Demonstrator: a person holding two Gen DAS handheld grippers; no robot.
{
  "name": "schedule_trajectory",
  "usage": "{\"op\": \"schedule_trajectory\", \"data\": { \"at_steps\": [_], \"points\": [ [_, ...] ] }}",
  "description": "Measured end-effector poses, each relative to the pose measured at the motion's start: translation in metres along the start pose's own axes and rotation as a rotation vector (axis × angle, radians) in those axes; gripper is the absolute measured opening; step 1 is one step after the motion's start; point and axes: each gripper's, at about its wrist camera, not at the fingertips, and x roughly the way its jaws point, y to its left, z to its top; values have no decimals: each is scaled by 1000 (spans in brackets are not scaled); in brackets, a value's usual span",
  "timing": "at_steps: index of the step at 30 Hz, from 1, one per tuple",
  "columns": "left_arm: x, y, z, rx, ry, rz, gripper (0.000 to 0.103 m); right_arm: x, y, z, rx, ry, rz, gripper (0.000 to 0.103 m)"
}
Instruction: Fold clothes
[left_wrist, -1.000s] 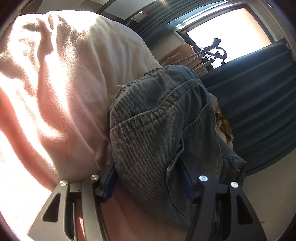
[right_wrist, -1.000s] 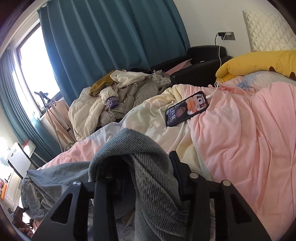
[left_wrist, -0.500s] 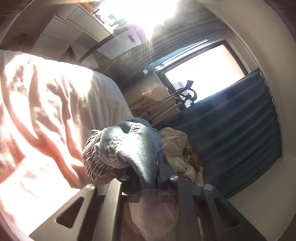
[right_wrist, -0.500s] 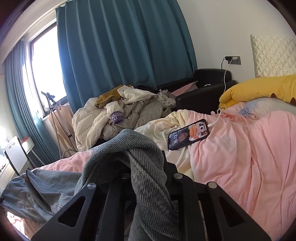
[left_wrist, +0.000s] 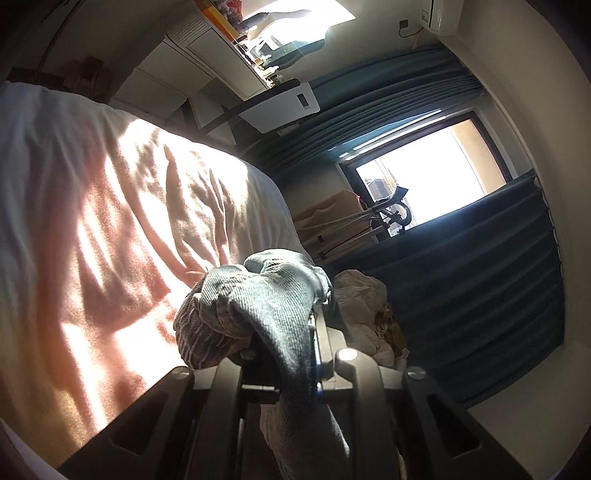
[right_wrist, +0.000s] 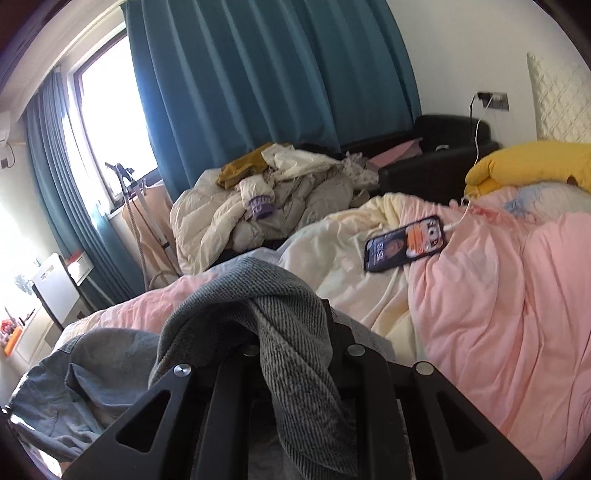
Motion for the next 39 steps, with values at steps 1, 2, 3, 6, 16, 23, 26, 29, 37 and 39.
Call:
{"op": "schedule_trajectory", "data": {
  "at_steps": [1,2,3,6,16,23,26,29,37,39],
  "points": [
    [-2,1,-1,-3,9,12,12,0,-2,-3,11,27,10,13],
    [1,-1,-5,2,21,38,12,-1,-3,-7,22,53,19,14],
    [2,0,-7,9,35,63,12,-2,-6,-9,33,76,26,14],
    [5,1,-16,28,79,130,12,-2,-15,-14,68,141,41,16],
    [4,7,-34,-21,142,212,16,-22,-38,-37,231,238,99,35],
    [4,25,-39,-143,173,236,23,-48,-50,-50,342,242,173,49],
    [2,27,-42,-167,178,207,24,-59,-58,-49,387,196,158,49],
    [2,29,-44,-180,180,204,24,-70,-66,-47,432,147,142,49],
    [2,40,-44,-243,199,172,25,-65,-63,-41,419,127,156,15],
    [3,39,-43,-237,199,172,25,-69,-56,-32,380,90,166,10]
  ]
}}
